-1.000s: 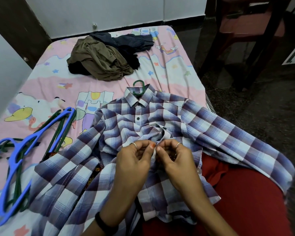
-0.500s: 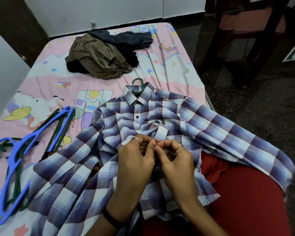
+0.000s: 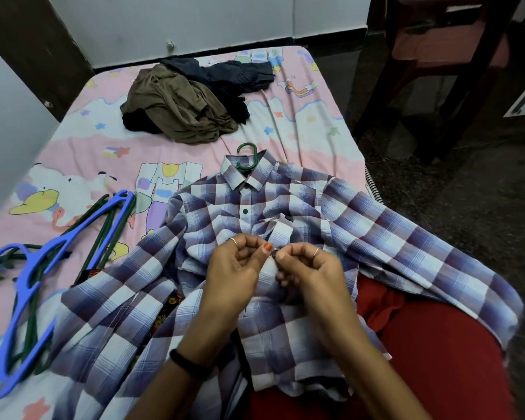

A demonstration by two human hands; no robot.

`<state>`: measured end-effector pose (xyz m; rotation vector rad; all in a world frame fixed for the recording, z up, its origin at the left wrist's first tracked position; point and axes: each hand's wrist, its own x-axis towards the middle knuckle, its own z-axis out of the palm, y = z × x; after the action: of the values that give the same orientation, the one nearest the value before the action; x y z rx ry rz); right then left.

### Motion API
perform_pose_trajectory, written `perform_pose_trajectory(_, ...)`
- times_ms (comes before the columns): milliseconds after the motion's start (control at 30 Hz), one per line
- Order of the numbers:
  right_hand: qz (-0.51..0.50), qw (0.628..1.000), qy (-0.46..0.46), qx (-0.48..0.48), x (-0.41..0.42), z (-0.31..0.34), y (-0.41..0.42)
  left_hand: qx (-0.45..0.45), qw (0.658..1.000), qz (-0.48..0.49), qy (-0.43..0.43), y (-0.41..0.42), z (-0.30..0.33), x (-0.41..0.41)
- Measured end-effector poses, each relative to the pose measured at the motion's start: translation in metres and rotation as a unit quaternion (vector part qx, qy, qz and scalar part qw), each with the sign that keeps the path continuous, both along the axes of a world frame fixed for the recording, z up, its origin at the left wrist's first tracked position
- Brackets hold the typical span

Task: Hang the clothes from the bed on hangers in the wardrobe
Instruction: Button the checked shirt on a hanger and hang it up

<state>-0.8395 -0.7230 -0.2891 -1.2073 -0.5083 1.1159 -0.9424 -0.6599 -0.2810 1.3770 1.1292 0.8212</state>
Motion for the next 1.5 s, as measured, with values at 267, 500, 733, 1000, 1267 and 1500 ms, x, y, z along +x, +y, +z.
perform_pose_trajectory(267,-0.026,0.948,-0.319,-0.002,0.012,0.0,0.004,-0.043,0.998,-0.051,-0.011,0.043,0.018,0.007)
perform_pose_trajectory(500,0.039,0.742,-0.669,0.022,-0.037,-0.028,-0.028,0.007,0.994,-0.09,0.059,0.074,0.008,0.025)
perform_pose_trajectory(733,0.096,0.793,-0.559,-0.223,-0.029,-0.065,0.025,0.087,0.961,-0.189,0.184,0.078,-0.027,0.02)
perform_pose_trajectory(1000,0.117,0.756,-0.591,-0.255,-0.022,-0.084,0.032,0.238,0.835,-0.373,0.328,0.085,-0.065,-0.037)
perform_pose_trajectory(1267,0.051,0.916,-0.312,-0.249,0.01,-0.086,0.029,0.46,0.714,-0.365,0.38,0.086,-0.079,-0.04)
perform_pose_trajectory(1500,0.057,0.957,-0.135,-0.251,0.02,-0.095,0.033,0.499,0.671,-0.311,0.451,0.062,-0.09,-0.024)
